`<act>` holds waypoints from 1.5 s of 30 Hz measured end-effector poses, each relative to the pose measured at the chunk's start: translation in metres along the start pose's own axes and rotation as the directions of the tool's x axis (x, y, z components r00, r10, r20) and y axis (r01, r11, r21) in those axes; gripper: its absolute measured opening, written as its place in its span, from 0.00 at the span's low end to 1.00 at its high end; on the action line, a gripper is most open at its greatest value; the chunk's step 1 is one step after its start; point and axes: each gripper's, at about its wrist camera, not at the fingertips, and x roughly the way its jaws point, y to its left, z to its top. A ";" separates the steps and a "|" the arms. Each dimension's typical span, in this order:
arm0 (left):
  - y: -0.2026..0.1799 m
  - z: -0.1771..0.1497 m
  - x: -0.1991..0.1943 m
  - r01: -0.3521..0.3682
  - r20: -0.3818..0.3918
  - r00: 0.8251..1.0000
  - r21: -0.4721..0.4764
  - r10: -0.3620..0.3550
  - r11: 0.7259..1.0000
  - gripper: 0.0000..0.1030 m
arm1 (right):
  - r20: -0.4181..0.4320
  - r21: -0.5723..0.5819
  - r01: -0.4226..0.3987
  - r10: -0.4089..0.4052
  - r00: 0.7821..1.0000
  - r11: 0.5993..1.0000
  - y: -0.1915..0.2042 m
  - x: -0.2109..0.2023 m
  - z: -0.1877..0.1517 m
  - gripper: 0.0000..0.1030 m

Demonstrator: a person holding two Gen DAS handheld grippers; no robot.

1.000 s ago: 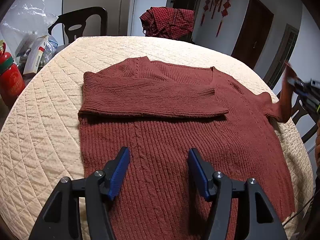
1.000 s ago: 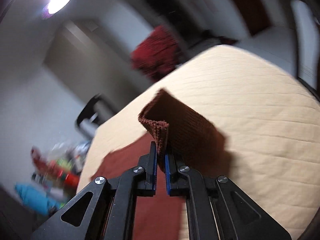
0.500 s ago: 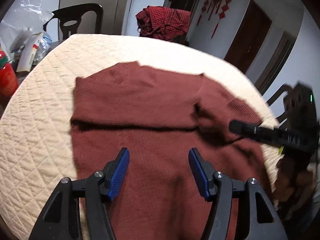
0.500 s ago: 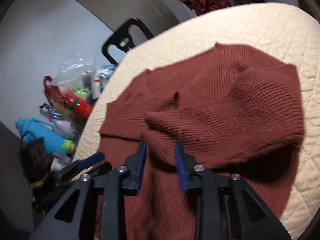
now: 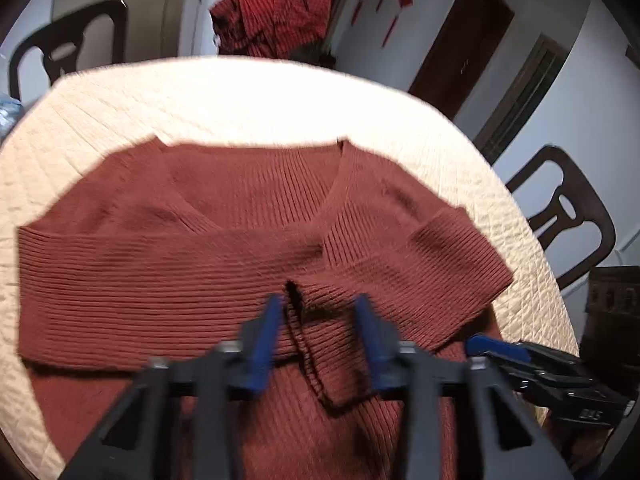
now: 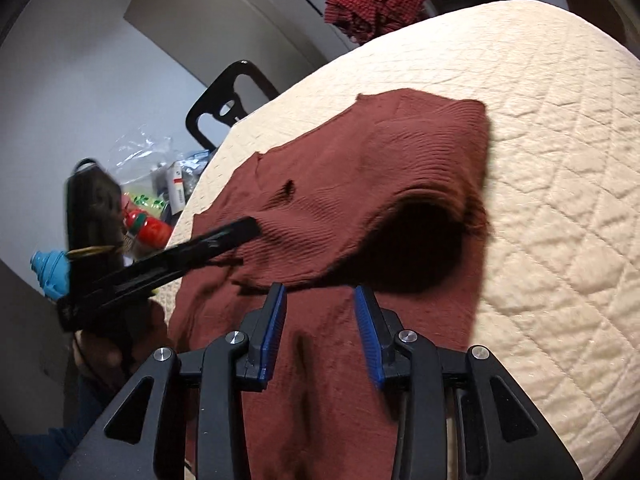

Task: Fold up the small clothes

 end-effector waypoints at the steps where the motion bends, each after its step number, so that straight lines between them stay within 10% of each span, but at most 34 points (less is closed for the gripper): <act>1: -0.003 -0.001 0.000 -0.009 0.006 1.000 0.013 0.009 1.000 0.23 | 0.004 0.002 0.005 -0.005 1.000 1.000 -0.002 -0.001 0.000 0.35; 3: -0.009 -0.001 -0.005 0.009 0.012 1.000 0.043 -0.010 0.999 0.05 | 0.010 0.008 0.012 -0.012 1.000 1.000 -0.006 -0.004 0.001 0.35; 10: 0.005 0.020 -0.047 0.028 0.138 0.990 0.042 -0.034 0.999 0.05 | 0.031 0.007 0.042 -0.042 0.999 0.999 -0.009 -0.006 0.006 0.35; 21: 0.052 0.013 -0.029 -0.043 0.072 0.996 -0.094 0.050 0.995 0.10 | 0.062 -0.038 0.079 -0.077 0.995 0.996 -0.001 -0.018 0.013 0.35; 26: 0.037 0.011 -0.052 -0.029 0.159 0.986 -0.063 0.039 0.998 0.24 | 0.106 -0.061 0.129 -0.122 0.987 0.990 -0.002 -0.020 0.023 0.35; 32: 0.025 0.003 -0.014 -0.053 0.061 0.997 0.001 0.052 0.999 0.24 | 0.060 -0.039 0.228 -0.226 0.972 0.973 -0.022 -0.002 0.027 0.08; 45: 0.012 0.016 -0.011 -0.193 0.126 0.975 0.054 0.185 0.980 0.24 | 0.088 -0.085 0.241 -0.234 0.968 0.967 -0.009 0.010 0.065 0.11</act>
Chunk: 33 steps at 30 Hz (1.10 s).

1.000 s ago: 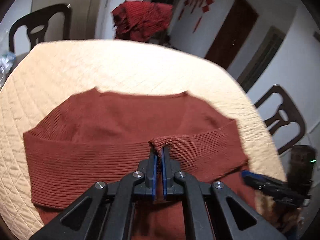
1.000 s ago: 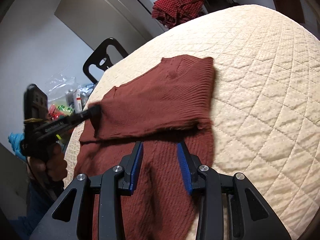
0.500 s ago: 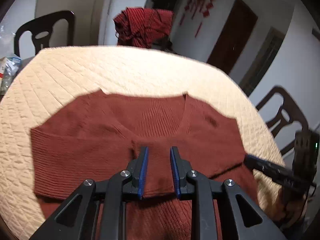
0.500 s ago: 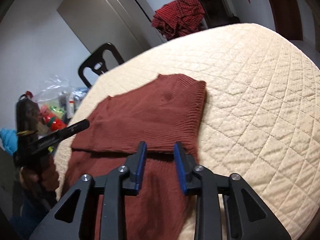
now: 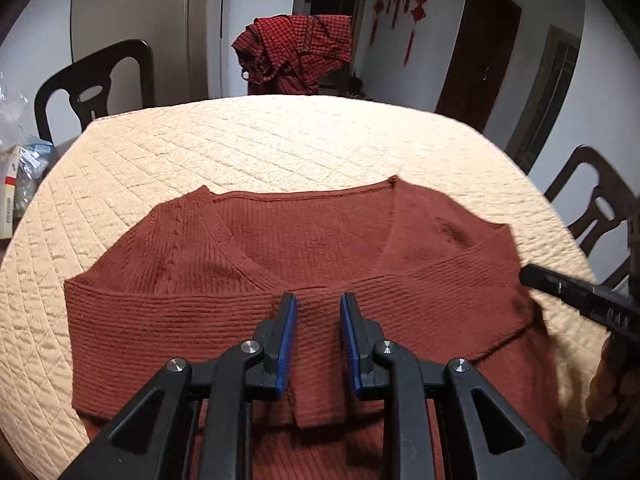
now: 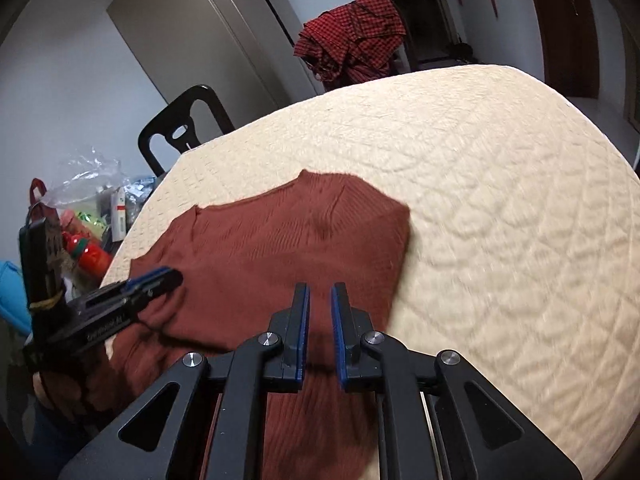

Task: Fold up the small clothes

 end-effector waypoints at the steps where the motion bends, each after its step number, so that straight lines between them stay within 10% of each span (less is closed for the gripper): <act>1: -0.001 -0.001 0.004 -0.006 -0.010 1.000 -0.001 0.006 1.000 0.24 | -0.008 0.000 0.013 -0.013 1.000 1.000 -0.002 0.007 0.004 0.11; 19: 0.002 -0.014 -0.014 -0.074 0.003 0.997 0.050 0.074 0.996 0.24 | -0.055 -0.071 0.023 -0.027 0.998 0.997 0.002 -0.005 -0.012 0.11; 33: 0.091 -0.042 -0.046 -0.223 0.016 0.974 -0.119 0.226 0.968 0.35 | -0.059 -0.118 0.049 -0.056 0.997 0.992 0.007 -0.007 -0.028 0.11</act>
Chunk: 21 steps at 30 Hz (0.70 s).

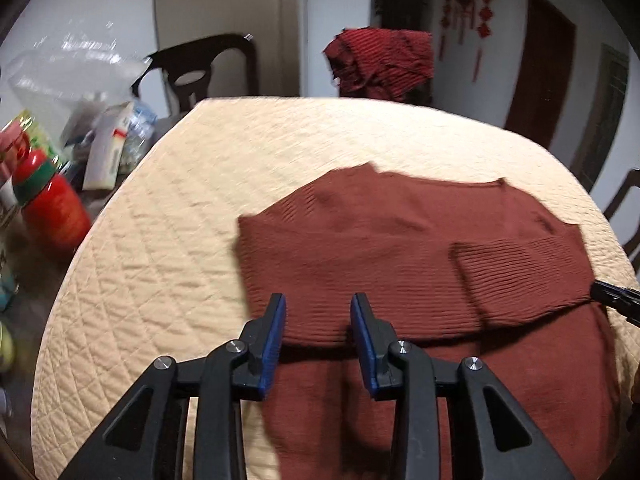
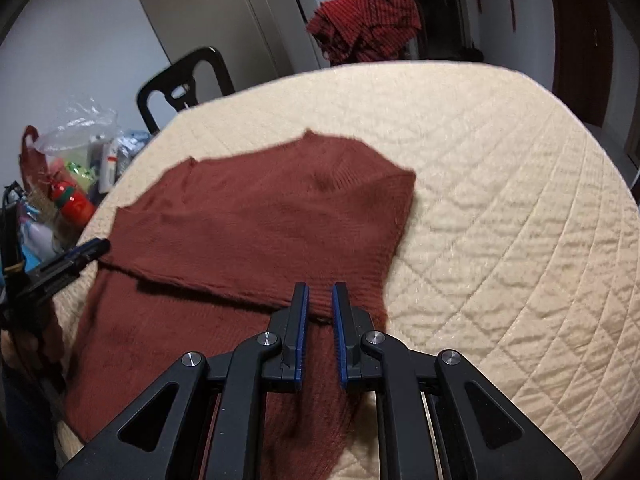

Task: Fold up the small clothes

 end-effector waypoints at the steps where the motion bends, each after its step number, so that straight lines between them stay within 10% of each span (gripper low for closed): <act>1: 0.003 -0.002 0.005 0.002 -0.011 1.000 -0.001 -0.002 1.000 0.35 | -0.001 -0.004 0.004 -0.004 1.000 1.000 0.001 0.000 0.000 0.11; 21: 0.019 -0.030 -0.031 0.090 -0.014 0.996 -0.041 -0.091 0.995 0.45 | 0.003 0.025 -0.019 0.019 1.000 1.000 0.002 -0.035 -0.024 0.21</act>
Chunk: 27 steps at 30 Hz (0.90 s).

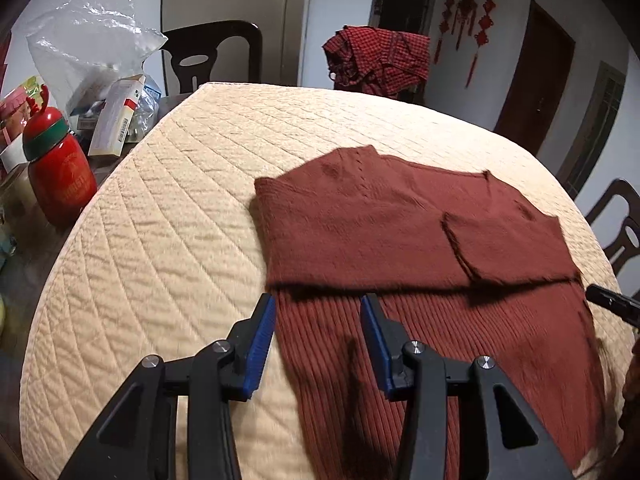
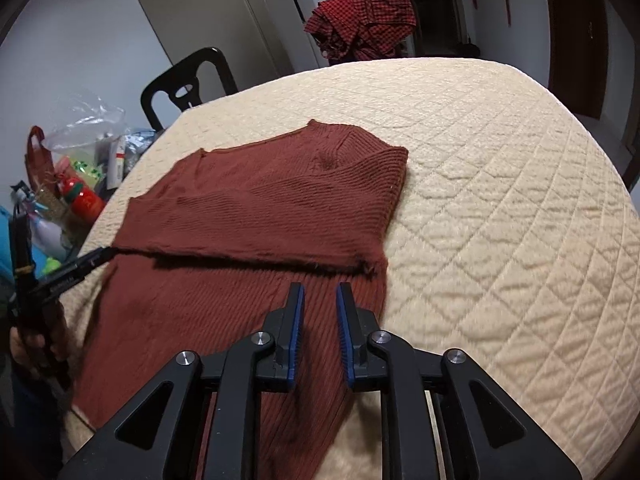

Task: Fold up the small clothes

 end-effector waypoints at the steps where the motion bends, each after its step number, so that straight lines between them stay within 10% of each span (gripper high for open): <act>1: 0.000 -0.003 -0.005 0.008 0.000 1.000 0.001 -0.008 1.000 0.45 | 0.003 0.007 -0.012 0.012 1.000 1.000 -0.001 -0.005 -0.003 0.24; 27: -0.012 -0.083 -0.053 0.128 -0.027 0.991 -0.050 -0.129 0.991 0.46 | -0.067 0.108 -0.167 0.175 0.982 0.980 -0.011 -0.040 -0.083 0.26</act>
